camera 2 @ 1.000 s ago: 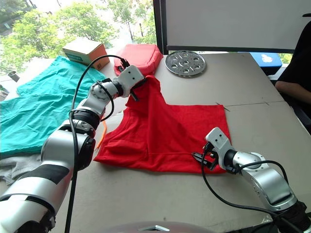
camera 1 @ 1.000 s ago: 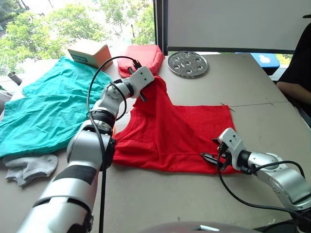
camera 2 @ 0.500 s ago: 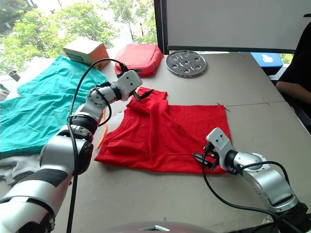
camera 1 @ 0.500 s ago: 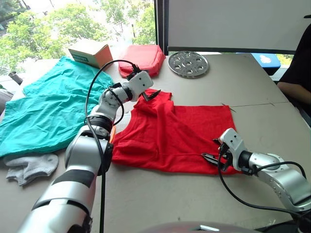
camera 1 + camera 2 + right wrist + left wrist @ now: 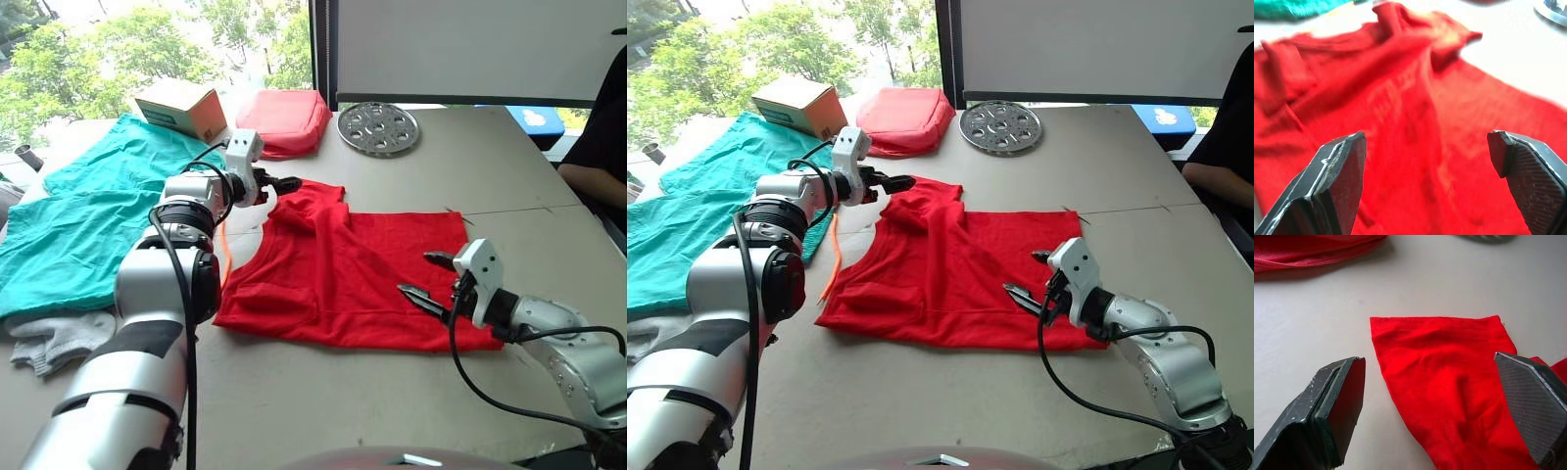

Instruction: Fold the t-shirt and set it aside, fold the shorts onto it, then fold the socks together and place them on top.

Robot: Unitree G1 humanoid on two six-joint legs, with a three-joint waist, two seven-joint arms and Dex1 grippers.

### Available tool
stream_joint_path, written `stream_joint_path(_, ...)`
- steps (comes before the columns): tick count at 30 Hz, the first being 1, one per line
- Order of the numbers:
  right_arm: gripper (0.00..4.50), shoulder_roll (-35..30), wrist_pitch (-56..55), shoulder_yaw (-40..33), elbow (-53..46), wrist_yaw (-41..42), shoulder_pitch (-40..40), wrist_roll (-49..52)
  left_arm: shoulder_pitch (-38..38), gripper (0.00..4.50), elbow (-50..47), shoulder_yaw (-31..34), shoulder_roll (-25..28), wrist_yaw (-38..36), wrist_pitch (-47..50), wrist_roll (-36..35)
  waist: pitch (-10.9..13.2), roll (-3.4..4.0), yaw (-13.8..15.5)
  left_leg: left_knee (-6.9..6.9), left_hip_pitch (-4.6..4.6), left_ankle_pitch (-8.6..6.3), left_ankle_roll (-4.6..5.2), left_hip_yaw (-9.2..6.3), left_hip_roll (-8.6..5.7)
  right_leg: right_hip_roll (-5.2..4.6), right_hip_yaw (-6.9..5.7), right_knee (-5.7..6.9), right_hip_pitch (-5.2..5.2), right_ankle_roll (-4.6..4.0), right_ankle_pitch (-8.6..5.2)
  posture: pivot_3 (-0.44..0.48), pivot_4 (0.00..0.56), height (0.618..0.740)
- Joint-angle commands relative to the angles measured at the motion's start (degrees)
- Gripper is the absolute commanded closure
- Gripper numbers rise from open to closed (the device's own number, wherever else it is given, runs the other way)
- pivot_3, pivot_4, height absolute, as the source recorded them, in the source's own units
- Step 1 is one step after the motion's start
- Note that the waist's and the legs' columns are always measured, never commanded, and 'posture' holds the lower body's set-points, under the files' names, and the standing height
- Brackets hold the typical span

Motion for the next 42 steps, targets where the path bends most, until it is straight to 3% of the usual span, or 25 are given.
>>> stream_joint_path(1,0.3,-0.99,-2.33,-4.18,-5.2,1.21,-0.25,2.71,-0.6,0.01,-0.3,2.06,0.28,1.7,2.61,-1.64,0.01,-0.02,0.03,0.0,0.0,0.0,0.0,-0.01,0.0,0.0,0.0,0.0,0.0,0.0,0.0,0.0,0.15,0.74)
stream_joint_path(10,0.3,-1.31,-2.92,-4.42,-8.33,0.31,1.26,2.35,-1.67,0.01,-0.32,7.64,5.09,-0.65,15.78,-6.79,0.02,-0.02,-0.13,-0.01,0.02,0.0,0.0,0.01,0.01,0.0,0.02,0.02,-0.01,-0.01,0.0,0.0,0.15,0.74)
stream_joint_path(14,0.3,-0.96,-3.31,-3.8,-8.07,-0.01,1.17,1.76,-1.48,0.01,-0.39,8.98,4.15,-0.27,18.07,-8.2,0.02,-0.02,0.22,0.0,0.01,0.01,-0.01,0.01,-0.01,-0.02,0.01,0.02,0.0,-0.01,0.0,0.0,0.15,0.74)
stream_joint_path(20,0.3,-0.91,-3.6,-3.32,-8.41,-0.52,1.46,0.96,-1.1,0.01,0.15,10.01,0.18,2.31,15.32,-8.39,0.03,-0.03,-0.04,0.01,0.0,0.01,-0.02,0.01,-0.04,-0.04,0.04,0.02,0.01,-0.02,0.0,0.0,0.15,0.74)
stream_joint_path(30,0.3,-0.94,-2.71,-3.44,-11.35,-2.48,3.88,0.83,-1.5,0.01,1.51,14.8,-2.39,12.84,7.23,-9.91,0.03,-0.03,-0.01,-0.01,0.04,0.01,-0.02,0.0,-0.03,-0.02,0.09,0.03,0.0,-0.01,0.0,0.0,0.15,0.74)
stream_joint_path(35,0.3,-1.02,-2.49,-3.6,-11.95,-3.07,4.66,0.98,-1.29,2.12,1.46,14.49,-2.58,11.17,6.21,-9.01,0.03,-0.03,0.02,-0.01,0.03,0.01,-0.02,0.03,-0.04,-0.03,0.08,0.03,0.0,-0.01,0.01,0.0,0.15,0.74)
stream_joint_path(38,0.3,-1.19,-2.52,-3.8,-11.85,-3.14,4.78,1.24,-0.79,3.72,1.33,14.22,-1.71,9.58,6.78,-8.86,0.03,-0.03,-0.02,-0.02,0.04,0.01,-0.03,0.05,-0.04,-0.02,0.08,0.03,0.0,-0.01,0.0,0.0,0.15,0.74)
stream_joint_path(40,0.3,-1.33,-2.49,-3.88,-11.45,-2.95,4.48,1.41,-0.49,4.45,1.22,14.42,-1.02,8.69,7.17,-9.07,0.03,-0.03,-0.03,-0.02,0.04,0.01,-0.02,0.05,-0.04,-0.02,0.08,0.03,0.0,-0.01,0.0,0.0,0.15,0.74)
stream_joint_path(42,0.3,-1.51,-2.29,-3.9,-10.87,-2.63,3.78,1.72,-0.26,4.45,1.04,14.28,-0.14,7.57,7.63,-9.02,0.03,-0.03,-0.07,-0.02,0.04,0.01,-0.02,0.05,-0.03,-0.02,0.09,0.03,0.0,-0.01,0.0,0.0,0.15,0.74)
